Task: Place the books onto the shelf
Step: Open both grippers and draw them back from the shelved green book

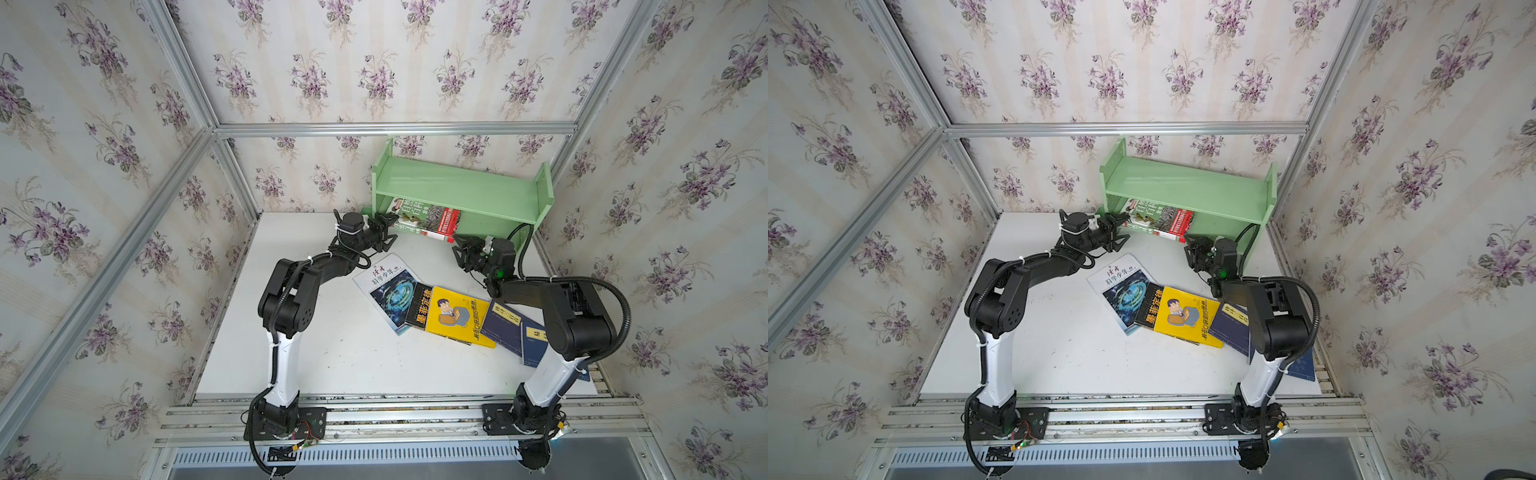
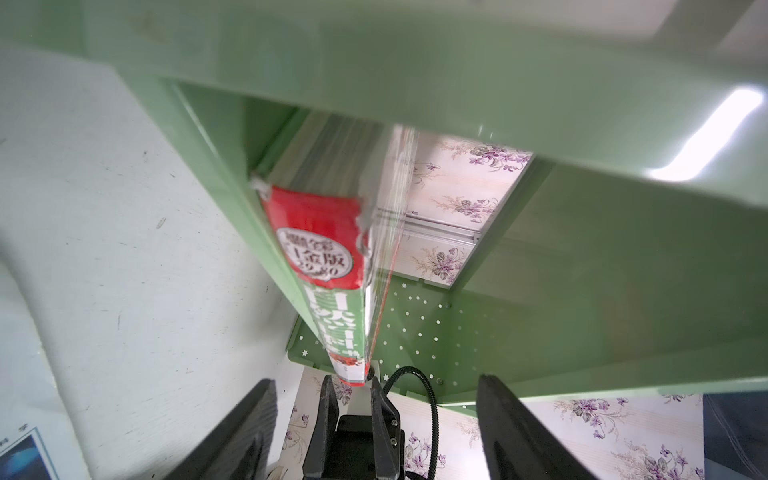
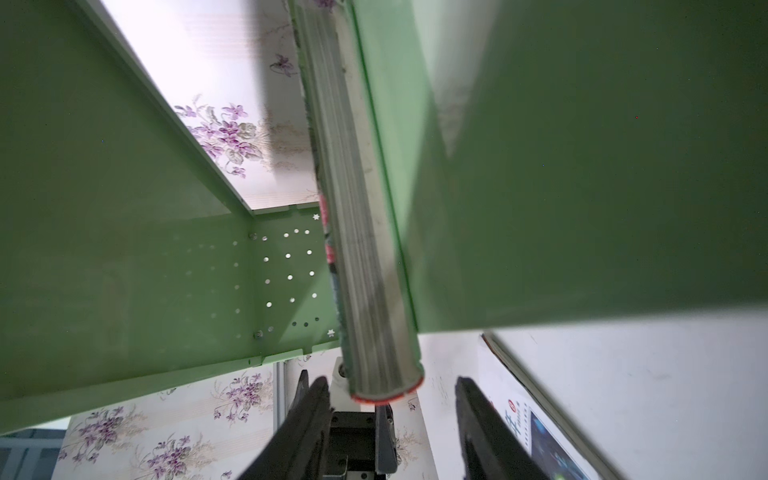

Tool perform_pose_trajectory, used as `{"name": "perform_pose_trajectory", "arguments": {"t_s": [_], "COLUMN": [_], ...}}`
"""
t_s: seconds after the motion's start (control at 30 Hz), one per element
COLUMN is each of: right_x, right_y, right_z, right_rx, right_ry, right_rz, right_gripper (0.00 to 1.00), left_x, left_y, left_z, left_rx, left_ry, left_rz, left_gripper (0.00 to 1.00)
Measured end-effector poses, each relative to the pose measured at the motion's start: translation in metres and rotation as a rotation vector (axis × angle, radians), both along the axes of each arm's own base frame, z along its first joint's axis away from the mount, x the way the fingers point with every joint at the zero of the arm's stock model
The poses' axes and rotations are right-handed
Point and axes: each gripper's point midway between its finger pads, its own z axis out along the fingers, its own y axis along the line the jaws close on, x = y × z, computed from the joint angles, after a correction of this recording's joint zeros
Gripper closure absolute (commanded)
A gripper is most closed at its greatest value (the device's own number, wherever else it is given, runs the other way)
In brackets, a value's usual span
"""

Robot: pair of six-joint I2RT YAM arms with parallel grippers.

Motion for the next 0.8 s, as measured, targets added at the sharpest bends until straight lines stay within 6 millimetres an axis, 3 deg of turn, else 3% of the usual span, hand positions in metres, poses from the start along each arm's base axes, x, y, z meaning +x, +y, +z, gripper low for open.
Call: {"name": "perform_pose_trajectory", "arguments": {"t_s": [0.2,0.4,0.57,0.8], "right_x": [-0.002,-0.007,-0.006,0.008], "right_y": [0.004,0.024,0.027,0.031], "right_z": [0.003,0.021,0.037,0.027], "right_rx": [-0.004,0.001,-0.010,-0.004], "right_ry": [0.009,-0.023,-0.053,-0.045], "right_rz": [0.007,0.052,0.059,0.064], "right_gripper": [0.48,0.49,0.51,0.54], "left_x": [-0.001,-0.003,-0.004,-0.004], "left_y": [-0.001,0.000,0.000,0.000], "left_z": [-0.002,-0.009,-0.018,-0.019], "left_rx": [0.000,0.005,0.007,0.004], "left_ry": [0.005,0.018,0.039,0.044], "left_rz": [-0.007,-0.007,-0.006,-0.005], "left_gripper": [0.23,0.23,0.23,0.23]}}
